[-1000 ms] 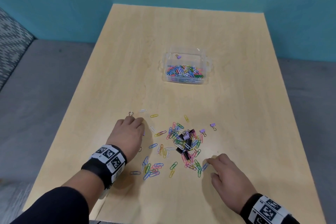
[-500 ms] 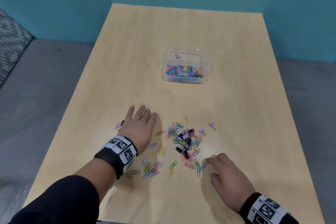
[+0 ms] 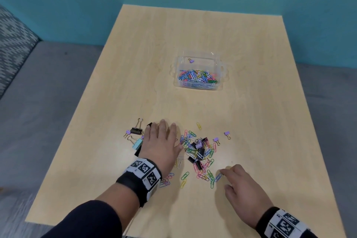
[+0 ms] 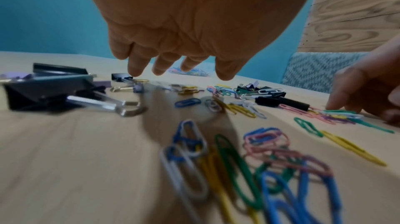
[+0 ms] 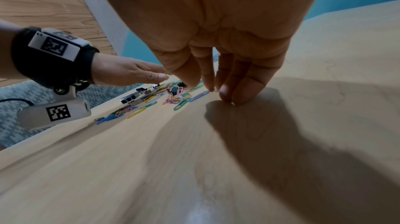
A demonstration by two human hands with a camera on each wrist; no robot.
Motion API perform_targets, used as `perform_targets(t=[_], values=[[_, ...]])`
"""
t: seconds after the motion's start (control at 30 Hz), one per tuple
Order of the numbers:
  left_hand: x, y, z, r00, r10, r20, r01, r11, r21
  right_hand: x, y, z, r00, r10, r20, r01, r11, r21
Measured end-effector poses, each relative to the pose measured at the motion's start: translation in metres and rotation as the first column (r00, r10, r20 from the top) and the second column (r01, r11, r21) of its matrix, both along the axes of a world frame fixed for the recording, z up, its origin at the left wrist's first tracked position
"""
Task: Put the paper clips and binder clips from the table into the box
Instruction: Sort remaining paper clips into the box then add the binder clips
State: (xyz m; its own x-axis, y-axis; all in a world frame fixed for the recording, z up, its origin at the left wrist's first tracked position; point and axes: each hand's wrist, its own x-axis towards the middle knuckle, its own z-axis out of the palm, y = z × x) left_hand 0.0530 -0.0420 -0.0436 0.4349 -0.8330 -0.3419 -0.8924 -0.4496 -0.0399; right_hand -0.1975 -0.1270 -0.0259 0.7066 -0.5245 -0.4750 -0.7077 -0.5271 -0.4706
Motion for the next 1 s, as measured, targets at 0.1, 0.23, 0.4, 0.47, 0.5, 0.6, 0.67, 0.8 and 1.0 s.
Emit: perform_targets(t=[0.1,0.23,0.4,0.47,0.5,0.6,0.67,0.8,1.0], values=[[0.001,0.007,-0.004,1.000,0.000,-0.029,0.000,1.000,0.004,-0.001,0.001,0.000,1.000,0.002,0.010,-0.002,1.000,0.001],[0.003,0.013,-0.003,0.996,-0.053,-0.067,0.053,0.999,0.002,-0.001,0.001,0.001,1.000,0.007,0.015,-0.007,1.000,-0.004],[0.017,0.012,-0.002,0.995,0.012,-0.097,-0.015,0.999,-0.029,-0.001,0.001,0.001,1.000,0.011,0.024,-0.011,1.000,-0.013],[0.022,0.011,-0.005,0.996,0.028,-0.085,-0.030,0.999,-0.023,0.000,0.001,0.001,1.000,0.018,0.023,-0.018,1.000,-0.017],[0.024,0.010,-0.007,0.996,0.027,-0.082,-0.028,0.999,-0.015,0.000,0.001,0.000,1.000,0.019,0.024,-0.018,1.000,-0.018],[0.025,0.012,-0.011,0.994,0.011,-0.113,-0.013,1.000,-0.019,0.000,0.000,0.001,0.999,0.020,0.027,-0.019,1.000,-0.016],[0.023,0.014,-0.006,0.982,0.044,-0.182,-0.057,0.996,-0.065,-0.001,0.001,0.001,0.999,0.022,0.028,-0.021,1.000,-0.015],[0.026,0.017,-0.004,0.985,0.068,-0.157,-0.084,0.992,-0.097,-0.001,0.001,0.001,0.999,0.017,0.029,-0.017,1.000,-0.013],[0.029,0.023,-0.010,0.985,0.001,-0.171,-0.010,0.999,-0.053,-0.001,0.001,0.001,1.000,0.019,0.017,-0.019,1.000,-0.017]])
